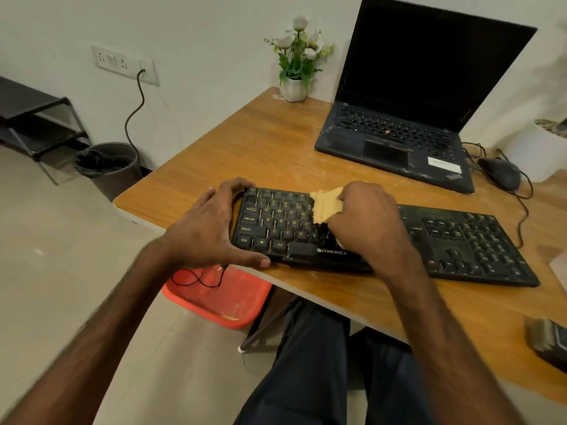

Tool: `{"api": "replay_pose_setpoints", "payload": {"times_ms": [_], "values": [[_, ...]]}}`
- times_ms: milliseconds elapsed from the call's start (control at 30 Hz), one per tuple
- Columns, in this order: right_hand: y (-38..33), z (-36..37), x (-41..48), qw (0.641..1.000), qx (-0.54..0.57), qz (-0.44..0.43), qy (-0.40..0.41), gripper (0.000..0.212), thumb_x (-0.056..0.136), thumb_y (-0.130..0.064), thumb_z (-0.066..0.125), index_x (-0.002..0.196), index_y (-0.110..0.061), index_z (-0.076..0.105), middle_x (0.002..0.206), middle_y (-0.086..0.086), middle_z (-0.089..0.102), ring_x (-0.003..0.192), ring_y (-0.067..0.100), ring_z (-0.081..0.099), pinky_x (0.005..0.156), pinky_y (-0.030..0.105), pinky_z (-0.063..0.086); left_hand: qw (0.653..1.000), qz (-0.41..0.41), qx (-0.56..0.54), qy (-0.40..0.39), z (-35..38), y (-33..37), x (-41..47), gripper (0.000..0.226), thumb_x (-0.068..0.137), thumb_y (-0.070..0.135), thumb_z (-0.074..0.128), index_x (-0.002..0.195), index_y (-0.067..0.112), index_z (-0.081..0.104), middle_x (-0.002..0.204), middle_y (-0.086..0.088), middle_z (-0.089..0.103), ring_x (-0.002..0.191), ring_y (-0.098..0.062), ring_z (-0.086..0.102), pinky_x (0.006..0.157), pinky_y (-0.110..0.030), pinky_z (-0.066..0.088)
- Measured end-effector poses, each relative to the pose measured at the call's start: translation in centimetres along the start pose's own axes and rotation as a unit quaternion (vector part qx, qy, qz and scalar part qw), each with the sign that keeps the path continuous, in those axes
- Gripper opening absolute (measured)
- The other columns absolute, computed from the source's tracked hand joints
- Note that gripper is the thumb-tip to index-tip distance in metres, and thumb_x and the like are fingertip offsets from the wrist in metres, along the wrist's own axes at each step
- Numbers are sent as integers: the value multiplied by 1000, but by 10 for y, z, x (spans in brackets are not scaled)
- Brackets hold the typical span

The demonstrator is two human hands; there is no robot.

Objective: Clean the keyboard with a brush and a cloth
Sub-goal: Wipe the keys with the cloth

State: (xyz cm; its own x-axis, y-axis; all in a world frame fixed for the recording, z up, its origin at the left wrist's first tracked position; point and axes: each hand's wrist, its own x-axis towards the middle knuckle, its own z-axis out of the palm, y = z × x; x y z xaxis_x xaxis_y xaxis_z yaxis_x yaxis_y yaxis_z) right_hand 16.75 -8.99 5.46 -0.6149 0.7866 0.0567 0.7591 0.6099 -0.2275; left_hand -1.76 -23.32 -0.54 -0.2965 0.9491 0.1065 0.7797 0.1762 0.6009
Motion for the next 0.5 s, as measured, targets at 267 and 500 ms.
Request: {"api": "replay_pose_setpoints", "payload": {"times_ms": [267, 500], "values": [[-58, 19, -3, 991, 9, -133, 16, 28, 89, -15, 64, 116, -10, 59, 111, 6, 60, 99, 22, 58, 79, 33, 48, 1000, -13, -8, -10, 0, -4, 0, 130, 40, 87, 75, 144, 35, 17, 130, 28, 43, 128, 0, 36, 117, -38, 32], [12, -3, 33, 992, 88, -51, 70, 29, 83, -4, 68, 109, -15, 70, 106, 3, 69, 93, 18, 61, 73, 33, 49, 1000, -7, -8, -9, 1, -6, -1, 131, 41, 87, 74, 146, 32, 18, 135, 26, 38, 130, 7, 30, 123, -39, 22]]}}
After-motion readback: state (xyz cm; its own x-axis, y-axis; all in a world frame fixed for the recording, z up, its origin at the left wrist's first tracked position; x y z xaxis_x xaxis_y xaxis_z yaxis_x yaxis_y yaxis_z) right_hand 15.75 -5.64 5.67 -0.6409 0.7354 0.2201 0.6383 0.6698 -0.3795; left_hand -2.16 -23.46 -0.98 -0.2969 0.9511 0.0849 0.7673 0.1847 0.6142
